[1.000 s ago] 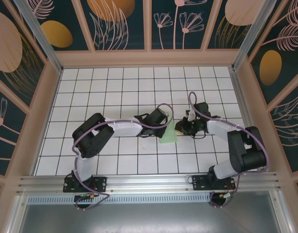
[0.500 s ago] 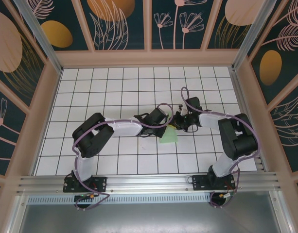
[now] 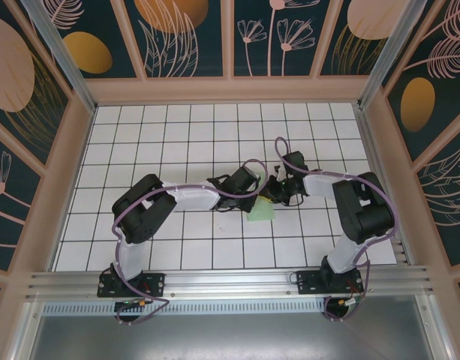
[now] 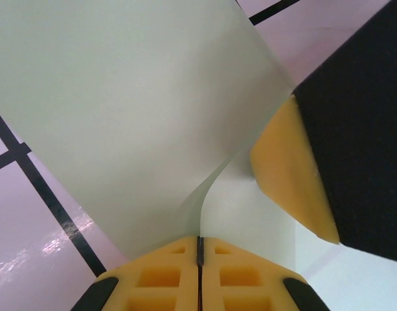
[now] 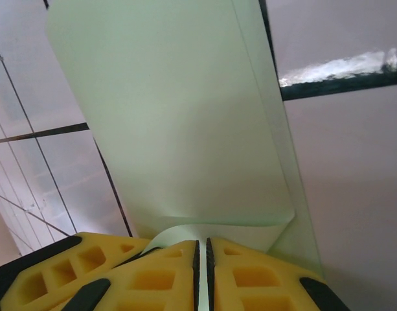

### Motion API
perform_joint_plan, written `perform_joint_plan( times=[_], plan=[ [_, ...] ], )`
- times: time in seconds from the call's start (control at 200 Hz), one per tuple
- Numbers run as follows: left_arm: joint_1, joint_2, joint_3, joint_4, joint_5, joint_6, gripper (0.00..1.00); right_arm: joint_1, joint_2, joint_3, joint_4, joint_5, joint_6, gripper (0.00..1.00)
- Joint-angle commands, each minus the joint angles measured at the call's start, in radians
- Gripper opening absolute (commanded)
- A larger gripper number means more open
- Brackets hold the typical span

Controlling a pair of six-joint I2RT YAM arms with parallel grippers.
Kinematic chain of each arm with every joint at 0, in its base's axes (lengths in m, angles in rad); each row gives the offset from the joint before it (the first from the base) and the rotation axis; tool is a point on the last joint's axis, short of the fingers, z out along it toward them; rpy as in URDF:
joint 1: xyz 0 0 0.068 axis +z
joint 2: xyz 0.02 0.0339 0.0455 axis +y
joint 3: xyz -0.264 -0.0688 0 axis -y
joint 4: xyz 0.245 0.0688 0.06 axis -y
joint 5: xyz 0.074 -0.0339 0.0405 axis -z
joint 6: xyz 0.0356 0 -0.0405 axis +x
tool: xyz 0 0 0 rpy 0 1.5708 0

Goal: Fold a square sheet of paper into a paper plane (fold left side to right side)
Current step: Fold the triangle a second time at the center of the table.

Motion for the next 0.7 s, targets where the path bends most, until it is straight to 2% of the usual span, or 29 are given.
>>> perform_joint_plan(
  times=[0.0,0.24,0.591,0.696],
  plan=[
    [0.002,0.05,-0.003,-0.043,0.014,-0.011,0.08,0.004,0.018,0.012,-0.057,0.043,-0.033,0.15],
    [0.002,0.037,0.003,-0.045,0.008,-0.012,0.13,0.004,0.03,-0.005,-0.071,0.063,-0.043,0.15],
    [0.007,-0.138,-0.008,-0.105,-0.081,-0.021,0.36,0.005,0.036,-0.042,-0.052,0.077,-0.042,0.15],
    [0.006,-0.209,-0.037,-0.103,-0.089,-0.039,0.4,0.005,0.037,-0.041,-0.048,0.077,-0.041,0.15]
  ],
)
